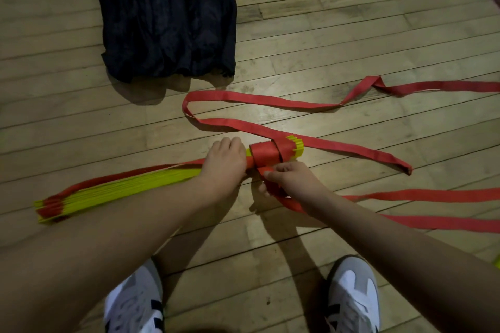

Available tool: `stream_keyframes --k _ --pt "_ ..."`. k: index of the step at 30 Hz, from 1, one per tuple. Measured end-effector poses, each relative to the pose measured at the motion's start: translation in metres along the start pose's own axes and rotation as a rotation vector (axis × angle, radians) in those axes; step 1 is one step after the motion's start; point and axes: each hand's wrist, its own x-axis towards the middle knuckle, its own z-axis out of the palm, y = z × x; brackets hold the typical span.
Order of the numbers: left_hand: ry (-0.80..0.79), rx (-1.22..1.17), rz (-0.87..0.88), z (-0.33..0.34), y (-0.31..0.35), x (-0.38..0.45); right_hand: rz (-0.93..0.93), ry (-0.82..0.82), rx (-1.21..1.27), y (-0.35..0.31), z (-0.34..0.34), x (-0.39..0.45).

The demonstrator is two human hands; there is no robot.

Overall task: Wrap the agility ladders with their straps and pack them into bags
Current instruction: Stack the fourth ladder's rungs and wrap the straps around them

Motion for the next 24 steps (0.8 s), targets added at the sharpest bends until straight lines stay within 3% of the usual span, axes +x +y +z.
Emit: stream_keyframes --k 5,10,14,24 --pt "0.017 -0.027 0.095 0.005 -0.001 -0.029 0.032 0.026 0.000 0.011 0.003 -0.001" --pt "-0.094 -0.026 0.001 0.008 0.004 -0.031 0.022 0.026 -0.039 0.010 0.004 -0.003" --pt "-0.090 -0.018 -0.079 0.003 -0.013 -0.006 -0.013 0.059 -0.149 0.002 0.002 0.004" --pt "-0.072 0.073 -0.118 -0.002 -0.034 0.020 -0.041 0.008 -0.075 -0.024 0.001 0.021"
